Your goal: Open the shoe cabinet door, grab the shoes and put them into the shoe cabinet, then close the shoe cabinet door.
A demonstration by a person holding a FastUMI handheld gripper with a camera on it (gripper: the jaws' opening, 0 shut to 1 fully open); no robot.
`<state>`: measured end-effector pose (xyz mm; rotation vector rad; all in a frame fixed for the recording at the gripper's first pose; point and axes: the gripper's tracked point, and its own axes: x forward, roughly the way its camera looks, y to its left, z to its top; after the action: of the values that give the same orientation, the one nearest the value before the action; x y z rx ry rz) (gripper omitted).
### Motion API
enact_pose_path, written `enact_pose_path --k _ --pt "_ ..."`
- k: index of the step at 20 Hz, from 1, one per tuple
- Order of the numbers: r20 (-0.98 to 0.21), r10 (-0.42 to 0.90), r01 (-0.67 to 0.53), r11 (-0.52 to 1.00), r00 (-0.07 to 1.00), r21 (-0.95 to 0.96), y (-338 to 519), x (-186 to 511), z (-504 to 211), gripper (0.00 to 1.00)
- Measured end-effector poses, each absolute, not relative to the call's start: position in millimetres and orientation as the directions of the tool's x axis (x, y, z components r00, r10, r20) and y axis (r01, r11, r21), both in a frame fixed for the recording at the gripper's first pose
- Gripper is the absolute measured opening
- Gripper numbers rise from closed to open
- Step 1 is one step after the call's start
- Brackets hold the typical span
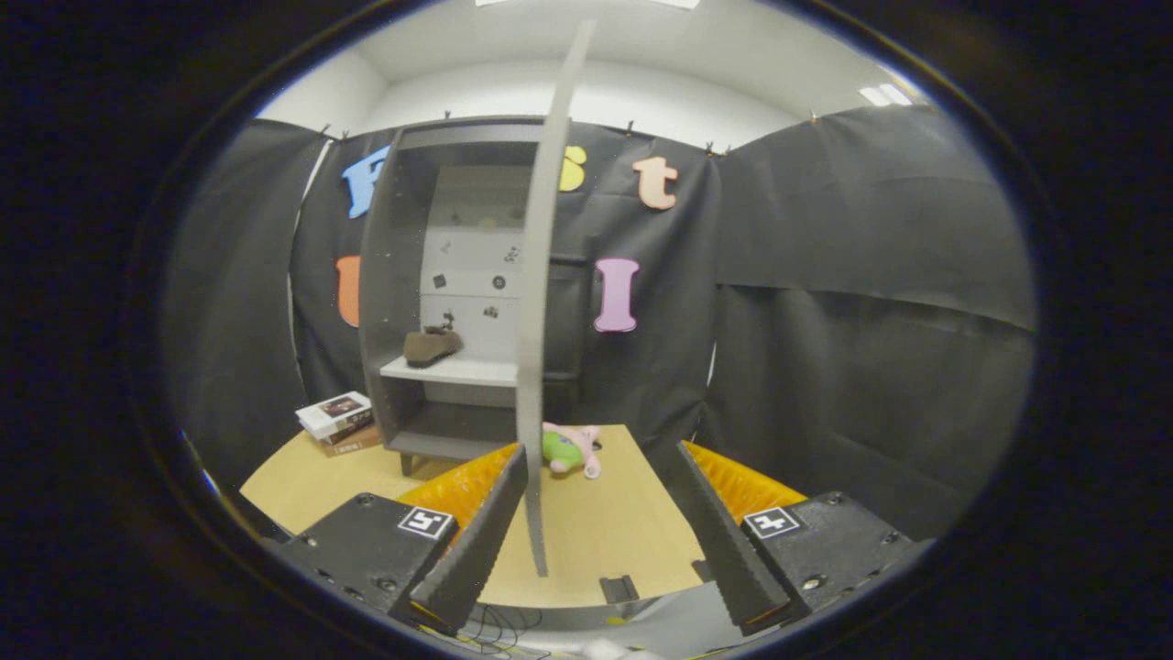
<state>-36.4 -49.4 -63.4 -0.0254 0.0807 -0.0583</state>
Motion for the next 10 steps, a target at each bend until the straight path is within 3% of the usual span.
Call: enact_pose_path --k 10 --pt "-0.231 0.105 -0.108 0.994 0.967 0.002 64.3 -3.7 -176.1 1.0"
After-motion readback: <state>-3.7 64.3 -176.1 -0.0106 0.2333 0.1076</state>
